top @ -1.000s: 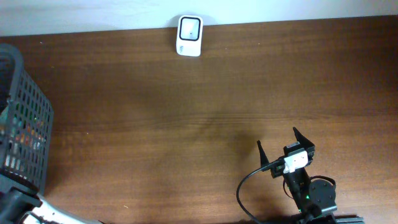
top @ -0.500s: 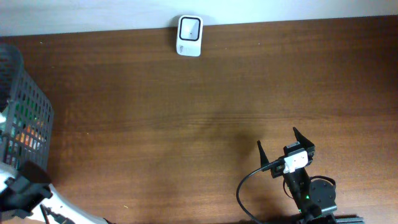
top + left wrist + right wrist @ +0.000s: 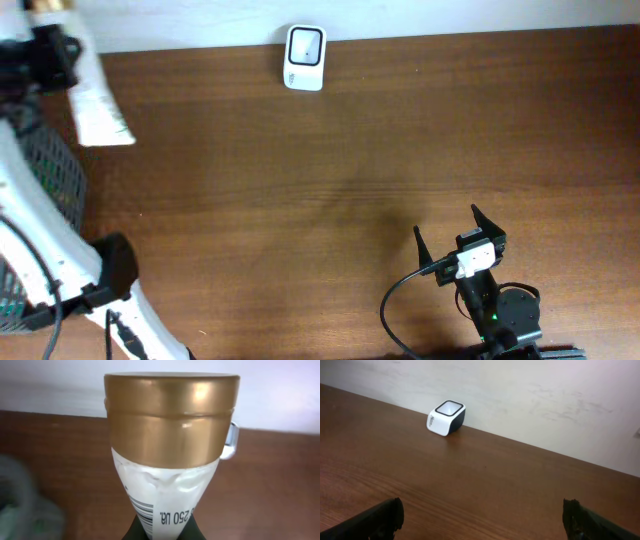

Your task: Scan the item barcode

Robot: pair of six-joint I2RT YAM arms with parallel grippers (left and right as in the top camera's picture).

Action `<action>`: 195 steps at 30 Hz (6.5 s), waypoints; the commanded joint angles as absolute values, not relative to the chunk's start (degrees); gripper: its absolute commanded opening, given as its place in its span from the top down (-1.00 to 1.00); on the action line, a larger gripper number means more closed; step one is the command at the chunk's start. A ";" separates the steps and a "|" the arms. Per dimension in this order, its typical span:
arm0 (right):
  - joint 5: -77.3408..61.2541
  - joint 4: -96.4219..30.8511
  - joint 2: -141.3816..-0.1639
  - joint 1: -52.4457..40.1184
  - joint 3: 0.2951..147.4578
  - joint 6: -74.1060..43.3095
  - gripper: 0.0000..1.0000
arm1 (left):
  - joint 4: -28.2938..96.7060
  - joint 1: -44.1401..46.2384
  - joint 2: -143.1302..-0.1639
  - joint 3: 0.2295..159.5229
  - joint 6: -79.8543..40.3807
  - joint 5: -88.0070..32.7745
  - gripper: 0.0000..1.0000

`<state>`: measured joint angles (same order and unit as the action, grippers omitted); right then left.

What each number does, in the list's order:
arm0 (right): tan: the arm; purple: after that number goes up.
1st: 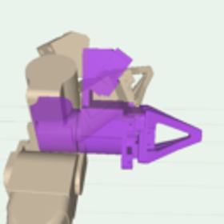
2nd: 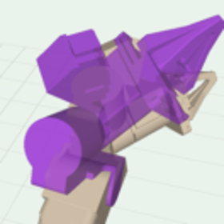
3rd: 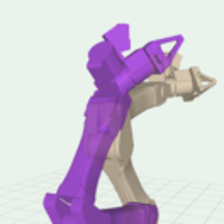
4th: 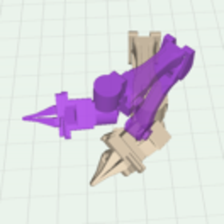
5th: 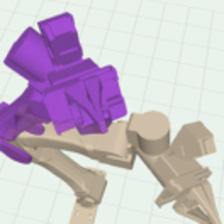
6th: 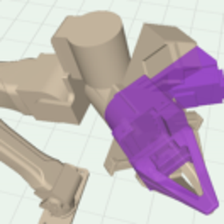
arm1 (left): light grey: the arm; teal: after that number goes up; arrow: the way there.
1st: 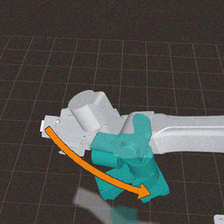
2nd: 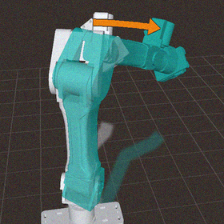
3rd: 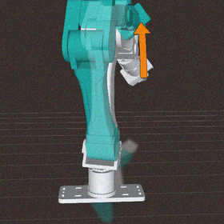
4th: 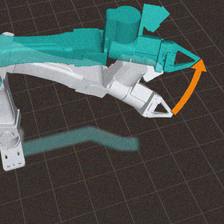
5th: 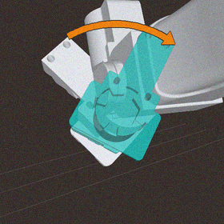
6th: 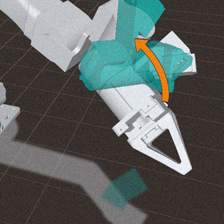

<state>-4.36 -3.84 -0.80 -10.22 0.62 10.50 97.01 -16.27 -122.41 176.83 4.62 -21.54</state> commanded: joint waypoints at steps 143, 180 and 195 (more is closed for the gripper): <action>-4.27 -4.10 -0.36 -10.59 0.32 10.48 -0.97 | 37.58 21.87 -110.24 70.83 -16.32 -4.54 1.00; -4.25 -4.10 -0.40 -10.59 0.32 10.48 -0.97 | 38.79 33.32 -111.22 74.87 -6.85 11.86 1.00; -4.25 -4.10 -0.40 -10.59 0.32 10.48 -0.96 | 41.12 31.46 -117.38 77.03 -9.89 10.76 1.00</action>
<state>-4.36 -3.84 -0.80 -10.22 0.62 10.52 39.22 33.52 -113.49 76.86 -6.61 10.57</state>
